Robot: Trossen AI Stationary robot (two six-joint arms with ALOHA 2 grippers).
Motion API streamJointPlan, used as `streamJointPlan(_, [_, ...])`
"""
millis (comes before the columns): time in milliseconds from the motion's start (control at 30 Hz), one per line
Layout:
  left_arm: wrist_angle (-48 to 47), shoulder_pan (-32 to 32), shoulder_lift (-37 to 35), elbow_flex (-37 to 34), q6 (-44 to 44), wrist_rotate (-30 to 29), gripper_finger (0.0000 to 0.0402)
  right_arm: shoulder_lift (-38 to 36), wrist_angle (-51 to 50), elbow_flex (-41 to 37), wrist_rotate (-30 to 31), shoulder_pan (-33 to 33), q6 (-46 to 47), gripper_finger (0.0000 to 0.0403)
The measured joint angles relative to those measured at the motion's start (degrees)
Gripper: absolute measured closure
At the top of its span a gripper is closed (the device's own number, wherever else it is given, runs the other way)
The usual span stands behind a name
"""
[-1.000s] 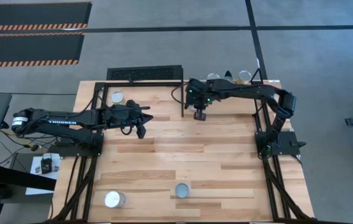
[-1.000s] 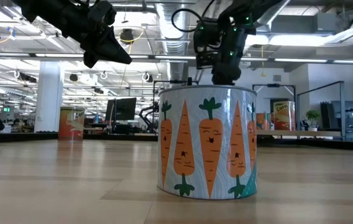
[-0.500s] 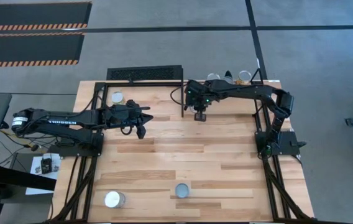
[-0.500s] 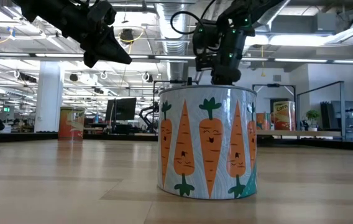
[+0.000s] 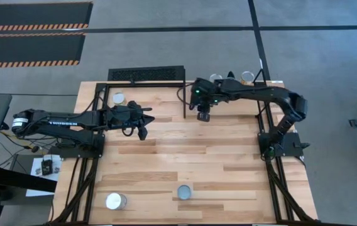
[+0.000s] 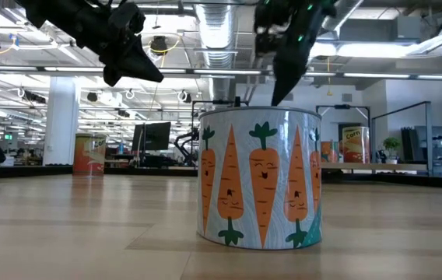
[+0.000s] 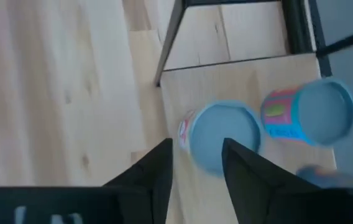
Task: Pick and place cans onto a shelf
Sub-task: Put the orange canned corn on the shelf
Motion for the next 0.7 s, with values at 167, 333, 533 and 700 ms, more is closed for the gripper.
streamJointPlan(167, [-6.2,1.5,0.0,2.0,-0.7,-0.5,0.0401,-7.9,-4.5,-1.0,0.0,1.7,5.2,0.0297])
streamJointPlan(333, [-19.1,5.4,0.0,7.4,-3.0,-4.2,0.0401,-17.7,4.9,-12.2,-3.5,3.7,10.6,0.0391])
streamJointPlan(533, [-37.3,12.5,1.3,14.3,-3.5,-7.7,0.0381,-27.2,23.3,-27.4,-2.3,9.1,24.5,0.0384])
streamJointPlan(700, [-46.3,19.0,5.0,15.2,-1.1,-9.3,0.033,-30.2,30.8,-31.6,3.8,15.5,29.4,0.0397])
